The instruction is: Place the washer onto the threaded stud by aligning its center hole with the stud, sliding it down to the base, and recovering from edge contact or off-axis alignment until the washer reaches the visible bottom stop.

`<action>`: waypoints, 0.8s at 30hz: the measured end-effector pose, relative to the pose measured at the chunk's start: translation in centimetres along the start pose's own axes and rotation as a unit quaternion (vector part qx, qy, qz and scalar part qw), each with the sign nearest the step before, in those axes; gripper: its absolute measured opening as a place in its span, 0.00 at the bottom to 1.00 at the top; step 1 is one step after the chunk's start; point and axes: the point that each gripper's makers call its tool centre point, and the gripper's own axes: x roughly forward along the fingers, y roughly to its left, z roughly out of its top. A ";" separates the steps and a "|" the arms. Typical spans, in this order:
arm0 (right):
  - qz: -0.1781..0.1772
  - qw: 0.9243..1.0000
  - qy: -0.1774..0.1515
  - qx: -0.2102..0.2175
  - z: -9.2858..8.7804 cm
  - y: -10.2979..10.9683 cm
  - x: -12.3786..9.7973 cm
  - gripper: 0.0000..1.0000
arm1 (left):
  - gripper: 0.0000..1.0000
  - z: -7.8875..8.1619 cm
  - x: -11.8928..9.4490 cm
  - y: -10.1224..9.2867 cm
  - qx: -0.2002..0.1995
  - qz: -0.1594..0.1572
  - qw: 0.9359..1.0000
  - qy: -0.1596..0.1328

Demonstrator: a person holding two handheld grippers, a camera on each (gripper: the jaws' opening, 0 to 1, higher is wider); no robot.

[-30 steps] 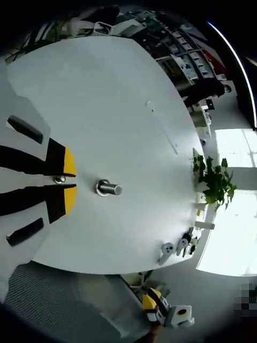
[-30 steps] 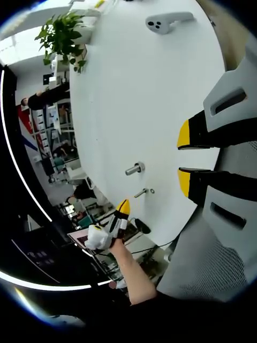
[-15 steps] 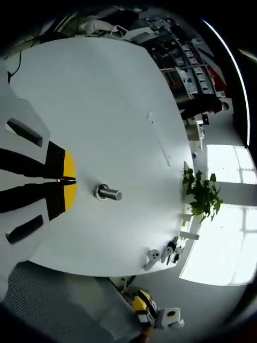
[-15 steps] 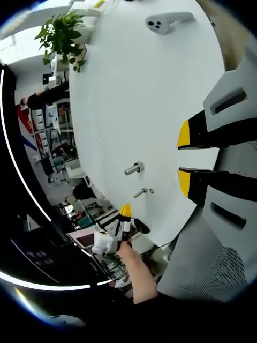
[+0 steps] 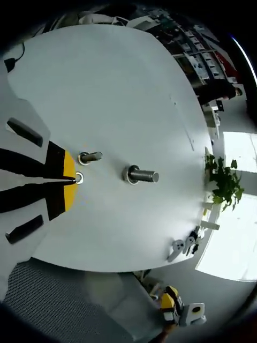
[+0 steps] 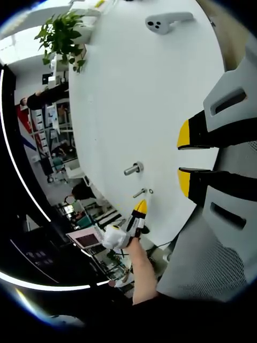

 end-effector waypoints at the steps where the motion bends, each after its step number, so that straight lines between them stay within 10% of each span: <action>1: 0.000 1.000 0.000 0.000 0.0 0.0 0.0 0.16 | 0.00 -0.1 0.2 0.0 0.001 -0.003 1.000 0.002; 24: -0.001 1.000 0.002 0.002 -0.1 -0.2 0.0 0.16 | 0.05 -0.8 3.0 1.0 0.009 -0.013 0.999 0.042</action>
